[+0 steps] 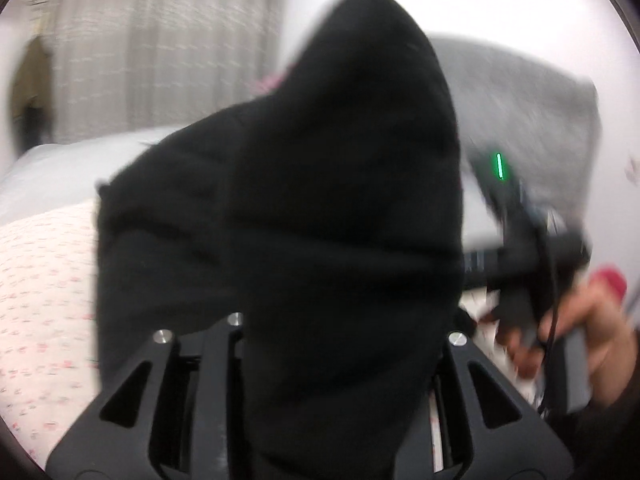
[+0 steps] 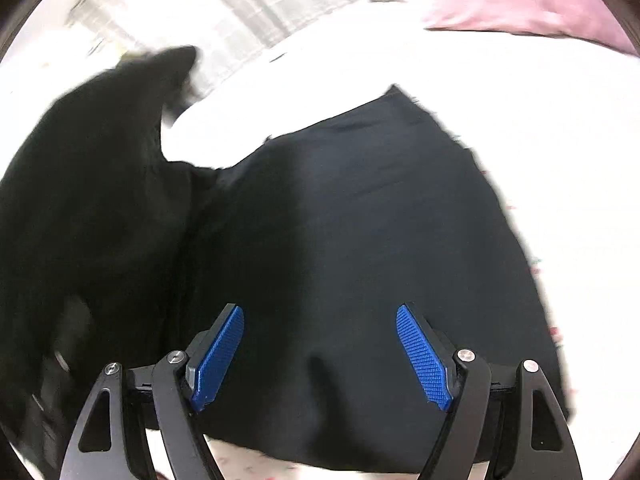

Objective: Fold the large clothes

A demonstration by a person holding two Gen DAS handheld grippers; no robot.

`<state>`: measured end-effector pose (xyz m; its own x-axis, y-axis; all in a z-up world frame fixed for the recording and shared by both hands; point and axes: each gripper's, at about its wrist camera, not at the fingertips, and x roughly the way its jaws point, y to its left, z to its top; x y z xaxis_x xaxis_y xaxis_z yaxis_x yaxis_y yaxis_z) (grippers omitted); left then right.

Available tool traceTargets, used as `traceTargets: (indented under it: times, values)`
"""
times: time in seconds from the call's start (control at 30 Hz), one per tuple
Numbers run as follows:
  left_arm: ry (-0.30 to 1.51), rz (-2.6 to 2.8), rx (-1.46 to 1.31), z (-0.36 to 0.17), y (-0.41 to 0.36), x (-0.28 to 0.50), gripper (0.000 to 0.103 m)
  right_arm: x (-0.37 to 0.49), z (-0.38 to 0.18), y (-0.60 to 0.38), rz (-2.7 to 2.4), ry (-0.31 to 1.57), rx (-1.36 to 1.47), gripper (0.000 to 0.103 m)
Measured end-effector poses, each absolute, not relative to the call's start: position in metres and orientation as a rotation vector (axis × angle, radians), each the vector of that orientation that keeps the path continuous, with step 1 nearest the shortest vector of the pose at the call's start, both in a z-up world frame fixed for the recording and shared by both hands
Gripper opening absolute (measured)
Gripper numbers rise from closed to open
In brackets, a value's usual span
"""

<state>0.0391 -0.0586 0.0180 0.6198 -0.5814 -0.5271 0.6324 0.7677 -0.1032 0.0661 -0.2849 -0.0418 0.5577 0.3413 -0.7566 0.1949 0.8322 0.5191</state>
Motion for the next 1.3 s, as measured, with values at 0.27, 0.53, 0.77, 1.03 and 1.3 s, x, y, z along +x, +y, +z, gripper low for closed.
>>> traceTargets:
  times: [0.27,0.53,0.77,1.03,1.3]
  values:
    - [0.678,-0.789,0.364,-0.053,-0.120,0.024,0.045,0.043,-0.037,-0.353,-0.104,0.890,0.705,0.080]
    - [0.760,-0.897,0.138,-0.007,-0.092,0.020,0.067,0.014,-0.021,-0.346,-0.029,0.836,0.831,0.080]
    - [0.750,-0.982,-0.050,0.024,-0.056,0.017,0.083,0.034,-0.029,-0.349,0.072,0.838,0.883,0.083]
    - [0.689,-0.774,-0.126,0.027,-0.008,0.032,0.089,0.045,-0.044,-0.337,0.148,0.905,0.948,0.084]
    - [0.781,-0.552,-0.189,-0.001,0.015,0.076,0.089,0.061,-0.062,-0.295,0.266,1.085,0.861,0.084]
